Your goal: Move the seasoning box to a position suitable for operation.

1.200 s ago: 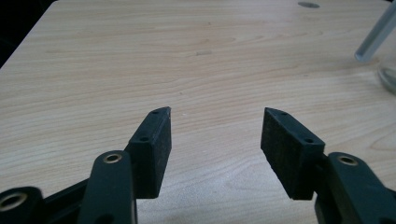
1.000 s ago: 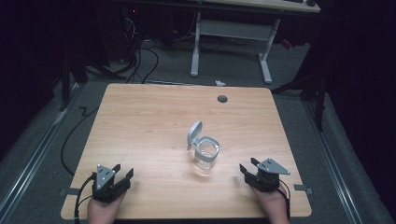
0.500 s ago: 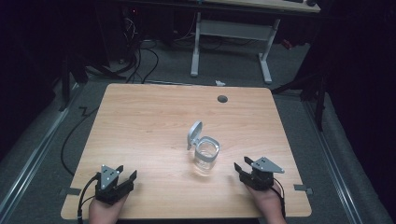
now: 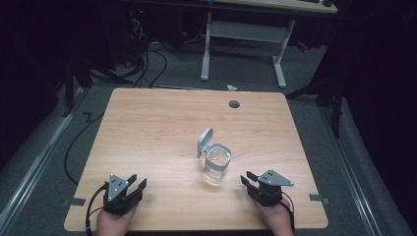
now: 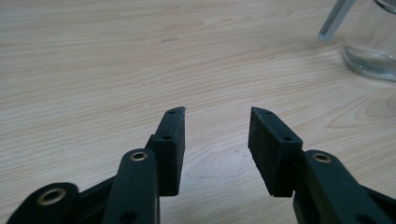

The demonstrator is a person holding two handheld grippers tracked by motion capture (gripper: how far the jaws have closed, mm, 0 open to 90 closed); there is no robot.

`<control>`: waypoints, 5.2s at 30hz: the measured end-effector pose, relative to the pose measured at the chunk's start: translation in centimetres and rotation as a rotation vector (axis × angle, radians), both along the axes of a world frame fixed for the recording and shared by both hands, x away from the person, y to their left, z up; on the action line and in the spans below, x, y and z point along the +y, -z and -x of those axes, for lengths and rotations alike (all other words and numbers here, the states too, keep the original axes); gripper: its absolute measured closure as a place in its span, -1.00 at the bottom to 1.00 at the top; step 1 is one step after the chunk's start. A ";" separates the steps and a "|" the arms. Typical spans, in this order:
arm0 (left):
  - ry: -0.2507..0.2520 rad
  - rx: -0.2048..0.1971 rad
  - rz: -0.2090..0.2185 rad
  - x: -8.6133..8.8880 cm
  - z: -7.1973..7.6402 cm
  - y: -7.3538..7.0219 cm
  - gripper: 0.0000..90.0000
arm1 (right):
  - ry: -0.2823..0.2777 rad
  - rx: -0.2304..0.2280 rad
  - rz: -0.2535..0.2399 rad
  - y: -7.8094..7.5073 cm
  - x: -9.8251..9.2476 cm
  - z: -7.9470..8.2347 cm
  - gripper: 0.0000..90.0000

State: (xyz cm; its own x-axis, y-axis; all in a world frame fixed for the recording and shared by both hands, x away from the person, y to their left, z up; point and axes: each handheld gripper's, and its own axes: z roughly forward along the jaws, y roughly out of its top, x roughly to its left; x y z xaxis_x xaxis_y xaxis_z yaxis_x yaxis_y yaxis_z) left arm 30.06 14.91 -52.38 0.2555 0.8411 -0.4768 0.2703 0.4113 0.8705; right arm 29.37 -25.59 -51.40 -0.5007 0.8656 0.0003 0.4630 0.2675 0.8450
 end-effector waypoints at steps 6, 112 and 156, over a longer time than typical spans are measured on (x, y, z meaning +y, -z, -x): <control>0.016 0.003 -0.002 -0.1 0.0 0.2 0.57 | 0.001 0.002 0.026 -0.2 0.7 -1.3 0.99; 0.225 0.075 0.104 -13.7 0.1 -0.3 1.00 | 0.012 -0.132 -0.063 -4.9 5.3 -9.0 1.00; 0.273 0.086 0.070 -16.4 -0.6 0.3 1.00 | -0.097 -0.139 -0.132 -6.8 7.9 -7.4 1.00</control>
